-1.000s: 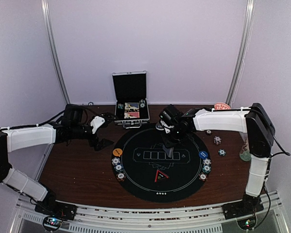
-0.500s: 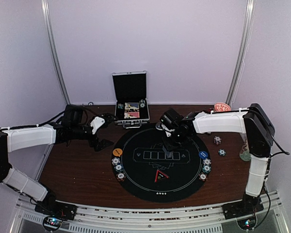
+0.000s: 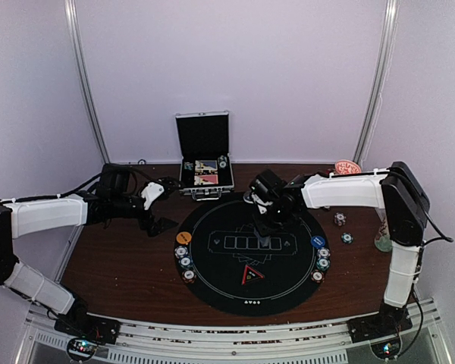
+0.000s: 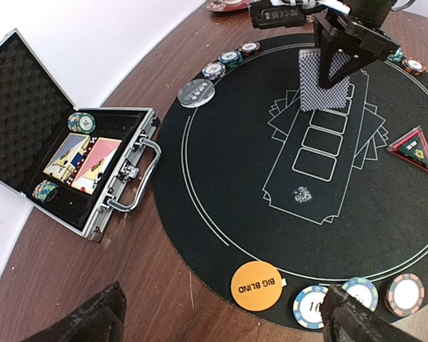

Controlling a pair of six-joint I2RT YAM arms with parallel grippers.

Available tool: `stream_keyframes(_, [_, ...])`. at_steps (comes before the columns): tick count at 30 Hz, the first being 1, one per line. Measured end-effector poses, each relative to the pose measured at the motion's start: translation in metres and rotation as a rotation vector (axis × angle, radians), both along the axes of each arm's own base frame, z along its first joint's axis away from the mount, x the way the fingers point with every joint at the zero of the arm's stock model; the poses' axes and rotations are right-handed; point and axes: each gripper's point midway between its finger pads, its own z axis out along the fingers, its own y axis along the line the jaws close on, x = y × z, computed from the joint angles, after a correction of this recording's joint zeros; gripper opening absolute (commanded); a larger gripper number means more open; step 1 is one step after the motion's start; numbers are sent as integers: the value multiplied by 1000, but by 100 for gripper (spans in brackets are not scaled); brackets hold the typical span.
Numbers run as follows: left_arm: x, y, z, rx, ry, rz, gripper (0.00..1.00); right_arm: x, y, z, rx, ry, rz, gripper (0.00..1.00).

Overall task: Distribute texas hold em gaming equipment
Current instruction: Adjust the face-down deck piles on the poker table mat, then pass from the right arm to the left

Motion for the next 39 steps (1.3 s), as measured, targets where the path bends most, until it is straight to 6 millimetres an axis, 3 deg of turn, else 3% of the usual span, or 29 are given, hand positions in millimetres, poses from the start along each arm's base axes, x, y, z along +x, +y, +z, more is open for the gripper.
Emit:
stream_keyframes(5, [-3,-2,1,-11,4,-17,98,1,6,6,57,0,-32,0])
stream_keyframes(9, [-7,-10,5,-15,-10,-38,98,0,20,30,212,-30,-68,0])
stream_keyframes(13, [-20,-28,19,-31,-56,-89,98,-5,45,67,433,-73,-94,0])
stream_keyframes(17, [-30,-41,29,-51,-81,-136,98,-21,82,88,620,-77,-79,0])
stream_keyframes(24, [-45,-52,39,-76,-107,-191,98,-54,142,94,850,-13,-36,0])
stream_keyframes(28, [-54,-57,37,-81,-101,-222,98,-64,165,88,913,14,-27,0])
stream_keyframes(33, [-59,-61,34,-78,-94,-242,98,-69,184,88,969,26,-18,0])
stream_keyframes(39, [-63,-64,23,-56,-82,-263,98,-68,193,104,1035,10,-14,0])
